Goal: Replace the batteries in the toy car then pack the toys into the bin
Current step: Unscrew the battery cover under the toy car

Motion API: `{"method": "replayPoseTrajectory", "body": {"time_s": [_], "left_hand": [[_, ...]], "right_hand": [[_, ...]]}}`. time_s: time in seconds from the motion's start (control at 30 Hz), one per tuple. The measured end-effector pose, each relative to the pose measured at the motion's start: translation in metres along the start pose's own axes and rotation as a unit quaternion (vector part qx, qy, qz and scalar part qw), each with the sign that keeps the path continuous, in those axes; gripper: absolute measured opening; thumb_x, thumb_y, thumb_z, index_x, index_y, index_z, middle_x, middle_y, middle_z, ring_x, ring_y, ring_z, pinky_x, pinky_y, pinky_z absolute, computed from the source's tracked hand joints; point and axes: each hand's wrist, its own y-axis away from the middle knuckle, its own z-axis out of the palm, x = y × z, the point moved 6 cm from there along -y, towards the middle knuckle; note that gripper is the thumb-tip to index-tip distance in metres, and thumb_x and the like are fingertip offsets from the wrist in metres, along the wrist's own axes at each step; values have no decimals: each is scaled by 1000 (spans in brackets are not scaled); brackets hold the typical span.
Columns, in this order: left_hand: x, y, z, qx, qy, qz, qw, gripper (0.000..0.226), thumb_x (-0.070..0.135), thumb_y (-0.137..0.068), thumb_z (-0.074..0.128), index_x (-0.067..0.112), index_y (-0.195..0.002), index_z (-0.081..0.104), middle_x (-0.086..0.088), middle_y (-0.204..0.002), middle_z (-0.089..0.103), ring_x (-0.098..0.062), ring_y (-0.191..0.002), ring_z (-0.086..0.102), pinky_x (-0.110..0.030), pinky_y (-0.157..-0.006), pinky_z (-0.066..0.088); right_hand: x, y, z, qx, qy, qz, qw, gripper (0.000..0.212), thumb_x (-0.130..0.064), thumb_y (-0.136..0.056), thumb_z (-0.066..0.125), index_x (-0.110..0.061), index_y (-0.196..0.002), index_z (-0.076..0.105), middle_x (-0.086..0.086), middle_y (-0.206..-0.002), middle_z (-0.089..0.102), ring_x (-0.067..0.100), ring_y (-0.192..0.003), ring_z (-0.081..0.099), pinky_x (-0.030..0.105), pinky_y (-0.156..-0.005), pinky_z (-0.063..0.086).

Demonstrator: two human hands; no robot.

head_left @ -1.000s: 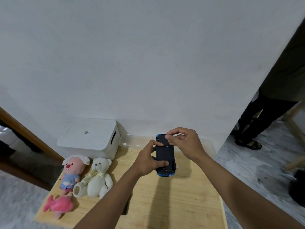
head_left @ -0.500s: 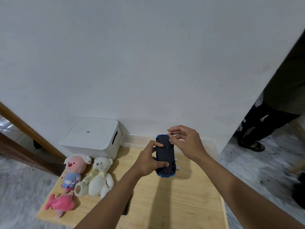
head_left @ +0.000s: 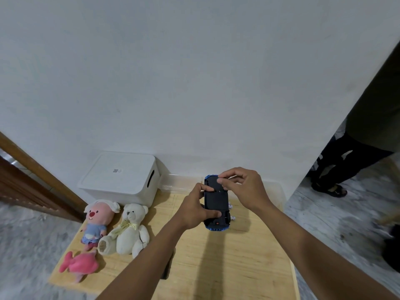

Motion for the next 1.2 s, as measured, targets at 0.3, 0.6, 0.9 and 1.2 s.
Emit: {"method": "replayPoseTrajectory", "body": {"time_s": [0.3,0.6,0.9,1.2], "left_hand": [[2,-1,0,-3,2,0,1000,66,8,-70,93,27,-116,50,-2,-125,63,-23,-97,72,-46,-78,64],[1,-1,-1,-5,5,-2,1000,66,10,-70,93,29,-116,50,0,-125,62,-27,-95,73,-54,-80,62],[-1,0,0,-3,2,-2,1000,65,8,-71,93,29,-115,50,-1,-125,64,-26,-95,74,-52,-80,63],[-3,3,1,-6,8,-2,1000,65,7,-71,92,28,-116,50,-3,-126,63,-27,-94,74,-50,-78,64]], "right_hand": [[0,-2,-3,7,14,-3,1000,7,-15,-84,81,-19,-86,75,-6,-92,75,14,-74,74,20,-69,56],[-1,-4,-1,0,21,-15,1000,9,-13,-84,80,-21,-87,77,-8,-92,75,12,-78,74,21,-70,57],[1,-3,0,-4,35,-9,999,13,-12,-88,75,-25,-90,77,-13,-95,75,8,-79,73,18,-68,55],[0,0,2,-4,36,-14,999,15,-9,-86,74,-24,-91,74,-10,-94,75,12,-80,73,23,-72,58]]}}
